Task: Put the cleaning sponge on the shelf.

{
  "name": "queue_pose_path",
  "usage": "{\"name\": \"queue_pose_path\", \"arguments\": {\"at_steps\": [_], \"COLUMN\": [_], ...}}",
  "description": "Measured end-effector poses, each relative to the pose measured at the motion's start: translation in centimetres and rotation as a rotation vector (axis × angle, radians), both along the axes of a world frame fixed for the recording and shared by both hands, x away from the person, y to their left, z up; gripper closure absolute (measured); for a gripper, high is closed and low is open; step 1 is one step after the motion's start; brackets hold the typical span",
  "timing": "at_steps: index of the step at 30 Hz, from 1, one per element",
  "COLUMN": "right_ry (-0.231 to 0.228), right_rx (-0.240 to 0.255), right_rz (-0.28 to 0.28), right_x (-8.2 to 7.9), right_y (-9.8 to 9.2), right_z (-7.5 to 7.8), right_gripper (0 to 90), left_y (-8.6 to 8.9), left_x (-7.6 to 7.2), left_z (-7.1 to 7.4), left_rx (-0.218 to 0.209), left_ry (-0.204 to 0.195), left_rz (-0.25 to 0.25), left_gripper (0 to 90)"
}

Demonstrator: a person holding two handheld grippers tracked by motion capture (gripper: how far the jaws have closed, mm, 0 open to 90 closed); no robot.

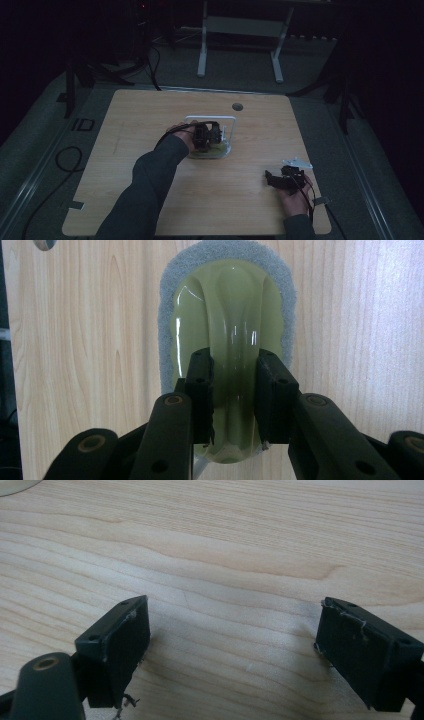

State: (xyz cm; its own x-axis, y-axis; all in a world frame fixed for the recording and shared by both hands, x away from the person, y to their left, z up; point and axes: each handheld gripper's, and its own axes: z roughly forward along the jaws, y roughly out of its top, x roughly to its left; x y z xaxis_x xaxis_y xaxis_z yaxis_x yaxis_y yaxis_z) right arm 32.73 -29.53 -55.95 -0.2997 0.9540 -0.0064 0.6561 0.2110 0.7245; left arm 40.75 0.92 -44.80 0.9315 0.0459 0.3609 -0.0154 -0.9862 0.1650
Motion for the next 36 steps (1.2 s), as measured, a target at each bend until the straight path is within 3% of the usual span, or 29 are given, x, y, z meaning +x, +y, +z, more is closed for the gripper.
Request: {"name": "queue_pose_path", "arguments": {"at_steps": [5,13,36], "right_ry": [0.000,0.000,0.000], "right_rx": [0.000,0.000,0.000], "right_rz": [0.000,0.000,0.000], "right_x": [0.0,0.0,0.0], "right_y": [0.0,0.0,0.0], "right_z": [0.0,0.0,0.0], "right_gripper": [13.7,13.7,13.8], "left_y": [-0.2,-0.7,-1.3], "left_x": [0.1,0.1,0.6], "left_z": [-0.1,-0.8,-1.8], "left_rx": [0.001,0.046,0.054], "left_ry": [-0.009,-0.027,-0.088], "left_rz": [0.000,-0.006,0.009], "left_gripper": [71.4,71.4,71.4]}}
